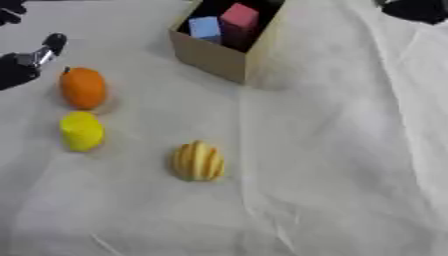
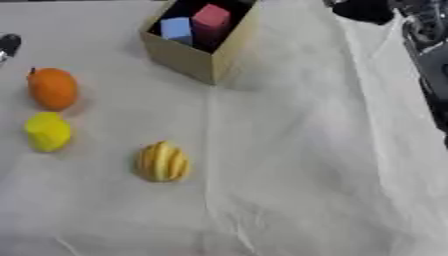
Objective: Pick up objects on the table and place them in the box.
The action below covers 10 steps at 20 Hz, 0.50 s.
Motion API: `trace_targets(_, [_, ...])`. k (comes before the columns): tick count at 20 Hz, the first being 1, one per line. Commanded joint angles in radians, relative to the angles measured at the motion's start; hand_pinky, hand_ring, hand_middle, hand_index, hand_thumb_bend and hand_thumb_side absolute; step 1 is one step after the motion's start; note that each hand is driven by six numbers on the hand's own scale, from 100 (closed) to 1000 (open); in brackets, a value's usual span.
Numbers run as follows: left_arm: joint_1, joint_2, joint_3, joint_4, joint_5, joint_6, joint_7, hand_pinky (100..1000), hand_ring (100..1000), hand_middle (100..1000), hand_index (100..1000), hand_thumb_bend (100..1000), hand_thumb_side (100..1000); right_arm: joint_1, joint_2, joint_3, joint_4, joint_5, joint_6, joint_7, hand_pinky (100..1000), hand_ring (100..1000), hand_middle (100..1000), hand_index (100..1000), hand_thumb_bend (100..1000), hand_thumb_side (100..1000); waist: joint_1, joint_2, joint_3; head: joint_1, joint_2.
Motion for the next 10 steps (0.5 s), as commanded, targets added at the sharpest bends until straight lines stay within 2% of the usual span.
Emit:
trace_targets(1, [-0.025,0.113,-0.061,0.030,-0.048,-0.040,-0.045,789,727,684,844,535,590,0.034,-0.045,-0.007,-0.091,-0.050,0.036,-0.034,909,718,662,819,100,532,-0.004,-0.026,0.000,0.012,0.004])
trace_targets(5, [-0.017,0.207,-0.152,0.029,-0.057,-0.097,-0.104,794,733,696,852,575,540,0.128,-0.060,-0.012,-0.185,-0.108,0.054,-0.033,910,717,660,821,100,534,-0.013,-0.029,0.004,0.012,0.004])
trace_targets(10, [0.021,0.272,-0.184,-0.015,0.011,-0.104,-0.177,792,729,681,841,617,432,0.173,-0.070,-0.020,-0.305,-0.181,0.114,0.009,910,712,656,815,100,528,-0.016,-0.026,0.006,0.012,0.001])
